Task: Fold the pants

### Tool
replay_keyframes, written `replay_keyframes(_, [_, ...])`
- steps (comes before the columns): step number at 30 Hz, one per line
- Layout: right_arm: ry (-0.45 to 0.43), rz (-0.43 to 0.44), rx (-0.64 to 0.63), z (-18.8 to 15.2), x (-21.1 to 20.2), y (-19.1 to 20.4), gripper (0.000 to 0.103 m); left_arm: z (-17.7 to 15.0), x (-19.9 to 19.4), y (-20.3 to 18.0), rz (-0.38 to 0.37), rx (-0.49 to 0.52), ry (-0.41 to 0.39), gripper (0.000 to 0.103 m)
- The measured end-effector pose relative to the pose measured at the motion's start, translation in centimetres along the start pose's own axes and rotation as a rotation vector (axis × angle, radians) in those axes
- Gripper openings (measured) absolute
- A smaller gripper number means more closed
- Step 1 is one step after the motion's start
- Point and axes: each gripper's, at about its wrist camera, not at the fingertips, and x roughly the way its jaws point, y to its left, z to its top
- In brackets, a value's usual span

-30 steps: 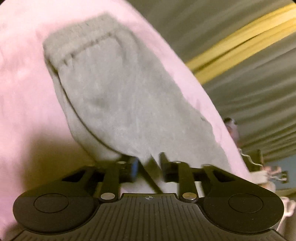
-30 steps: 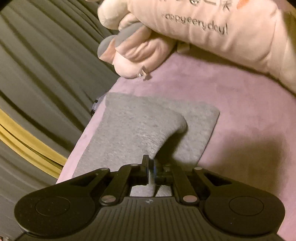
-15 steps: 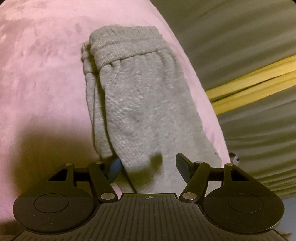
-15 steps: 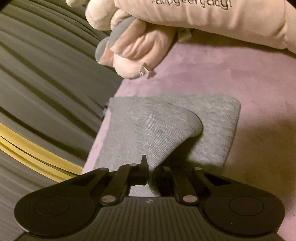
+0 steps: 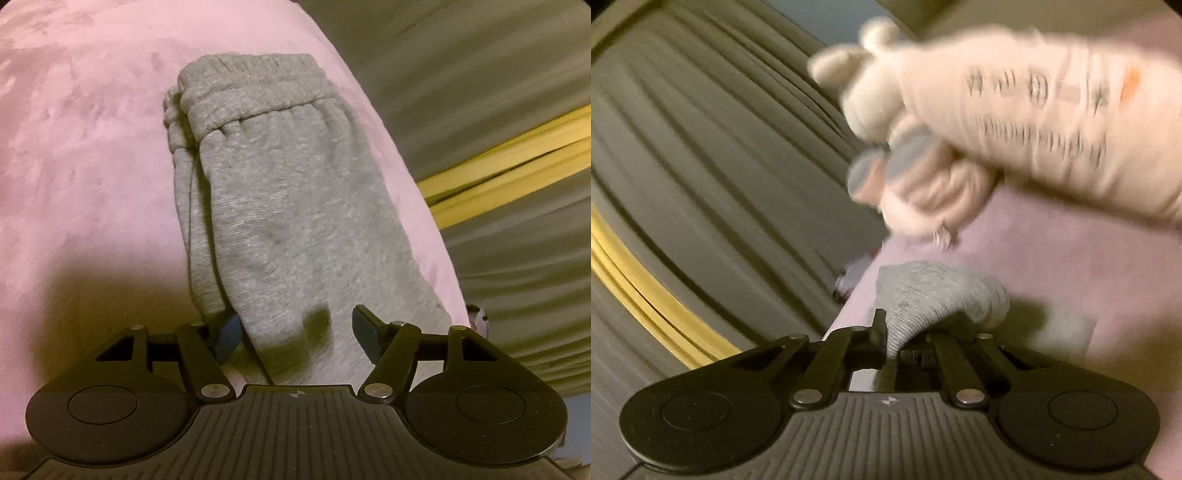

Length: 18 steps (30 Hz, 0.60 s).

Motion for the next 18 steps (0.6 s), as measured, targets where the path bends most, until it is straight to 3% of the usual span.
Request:
replay_keyframes(2, [0.043, -0.104, -0.039, -1.0, 0.7, -1.6, 0.005, 0.0, 0.1, 0.0, 0.0, -0.002, 0.003, 0.072])
replay_keyframes(4, [0.22, -0.259, -0.055, -2.2, 3.2, -3.8, 0.004, 0.0, 0.2, 0.0, 0.003, 0.001, 0.005, 0.072])
replay_keyframes(5, [0.25, -0.253, -0.054, -2.7, 3.5, -4.7, 0.003, 0.0, 0.2, 0.0, 0.003, 0.004, 0.007, 0.072])
replay_keyframes(6, [0.215, -0.219, -0.056, -2.8, 2.9, -5.0, 0.005, 0.0, 0.2, 0.0, 0.004, 0.005, 0.006, 0.073])
replay_keyframes(10, [0.2, -0.189, -0.001, -2.2, 2.3, -5.1, 0.024, 0.0, 0.3, -0.2, 0.014, 0.017, 0.006, 0.075])
replay_keyframes(12, [0.19, -0.186, 0.027, -1.8, 2.6, -5.1, 0.028, -0.1, 0.3, -0.4, 0.022, 0.029, 0.005, 0.075])
replay_keyframes(15, [0.181, -0.205, 0.004, -1.5, 3.2, -4.6, 0.026, -0.2, 0.4, -0.6, 0.029, 0.045, 0.002, 0.076])
replay_keyframes(17, [0.187, -0.24, -0.043, -1.7, 3.9, -3.9, 0.008, -0.2, 0.5, -0.7, 0.032, 0.048, 0.002, 0.076])
replay_keyframes(18, [0.19, -0.252, -0.068, -1.7, 4.0, -3.7, 0.005, -0.2, 0.6, -0.7, 0.033, 0.049, 0.0, 0.076])
